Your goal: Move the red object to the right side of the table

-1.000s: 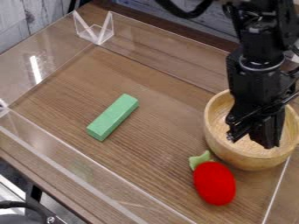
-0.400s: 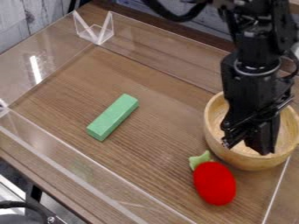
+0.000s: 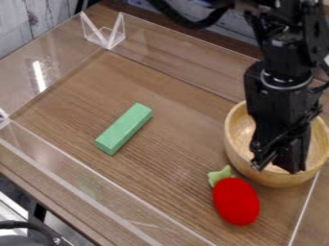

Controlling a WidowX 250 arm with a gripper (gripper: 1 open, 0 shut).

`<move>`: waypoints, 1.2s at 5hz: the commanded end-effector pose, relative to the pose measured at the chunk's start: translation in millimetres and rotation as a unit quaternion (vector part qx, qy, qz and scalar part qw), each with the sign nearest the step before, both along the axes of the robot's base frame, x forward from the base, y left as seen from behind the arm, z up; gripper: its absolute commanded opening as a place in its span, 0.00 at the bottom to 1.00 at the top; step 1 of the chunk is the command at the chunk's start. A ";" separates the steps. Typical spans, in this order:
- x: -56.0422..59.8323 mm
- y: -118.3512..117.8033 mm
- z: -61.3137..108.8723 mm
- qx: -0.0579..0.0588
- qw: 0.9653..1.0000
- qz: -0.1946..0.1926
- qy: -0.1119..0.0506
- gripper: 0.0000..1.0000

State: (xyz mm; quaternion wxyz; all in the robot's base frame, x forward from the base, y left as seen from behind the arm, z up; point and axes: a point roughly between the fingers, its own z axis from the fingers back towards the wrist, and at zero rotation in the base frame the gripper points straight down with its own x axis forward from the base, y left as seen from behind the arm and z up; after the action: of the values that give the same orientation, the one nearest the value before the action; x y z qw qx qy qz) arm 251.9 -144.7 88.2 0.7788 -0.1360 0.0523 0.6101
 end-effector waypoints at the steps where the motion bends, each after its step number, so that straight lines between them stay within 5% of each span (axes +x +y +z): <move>1: -0.9 11.4 10.8 -0.010 1.000 0.002 -0.024 0.00; 2: -1.5 25.8 7.1 -0.014 1.000 0.002 -0.022 0.00; 5: 3.4 15.6 -3.8 -0.026 0.999 -0.013 -0.018 0.00; 6: 9.2 11.9 1.0 -0.028 0.999 -0.011 -0.018 1.00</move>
State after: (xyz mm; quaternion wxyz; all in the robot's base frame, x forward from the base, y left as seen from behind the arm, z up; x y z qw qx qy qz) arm 255.5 -128.2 78.2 0.7791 -0.1523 0.0683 0.6043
